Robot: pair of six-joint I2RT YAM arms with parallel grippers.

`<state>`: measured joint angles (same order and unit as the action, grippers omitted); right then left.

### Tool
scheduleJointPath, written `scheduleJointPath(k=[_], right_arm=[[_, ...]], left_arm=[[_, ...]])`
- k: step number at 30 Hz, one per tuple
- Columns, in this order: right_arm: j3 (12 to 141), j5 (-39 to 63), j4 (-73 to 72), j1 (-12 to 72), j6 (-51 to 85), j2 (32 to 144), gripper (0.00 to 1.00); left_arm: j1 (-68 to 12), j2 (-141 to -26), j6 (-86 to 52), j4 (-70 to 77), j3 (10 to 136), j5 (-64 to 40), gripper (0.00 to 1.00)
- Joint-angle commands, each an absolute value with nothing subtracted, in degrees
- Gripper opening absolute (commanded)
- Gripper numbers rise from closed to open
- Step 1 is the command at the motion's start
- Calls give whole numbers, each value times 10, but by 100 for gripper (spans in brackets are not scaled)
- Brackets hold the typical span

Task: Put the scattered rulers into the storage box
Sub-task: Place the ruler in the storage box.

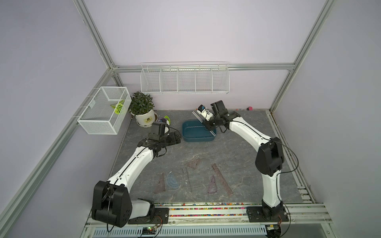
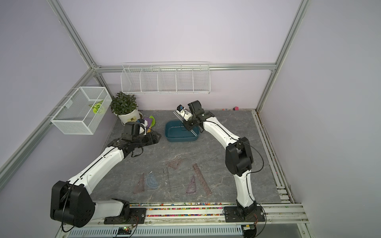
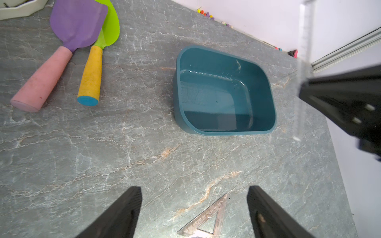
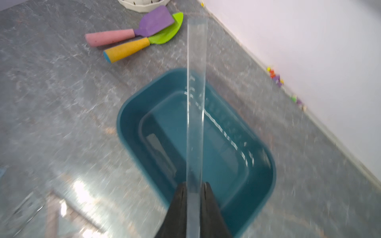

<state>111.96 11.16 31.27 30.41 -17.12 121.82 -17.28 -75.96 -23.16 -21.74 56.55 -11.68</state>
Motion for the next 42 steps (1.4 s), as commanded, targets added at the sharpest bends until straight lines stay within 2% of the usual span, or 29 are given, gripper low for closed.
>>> scheduleJointPath(k=[1,9,17,24,42], right_arm=[[1183,121,309,312,-217,1270,0],[1232,142,304,318,-273,1343,0],[1133,167,225,317,-381,1331,0],[1122,148,221,317,-456,1336,0],[1107,112,184,321,-482,1370,0]], left_arm=[[-176,-747,-237,-197,549,-110,86],[-175,-742,-233,-195,546,-98,86],[-175,-735,-235,-192,543,-95,87],[-175,-727,-235,-189,540,-93,87],[-174,-734,-232,-185,545,-99,87]])
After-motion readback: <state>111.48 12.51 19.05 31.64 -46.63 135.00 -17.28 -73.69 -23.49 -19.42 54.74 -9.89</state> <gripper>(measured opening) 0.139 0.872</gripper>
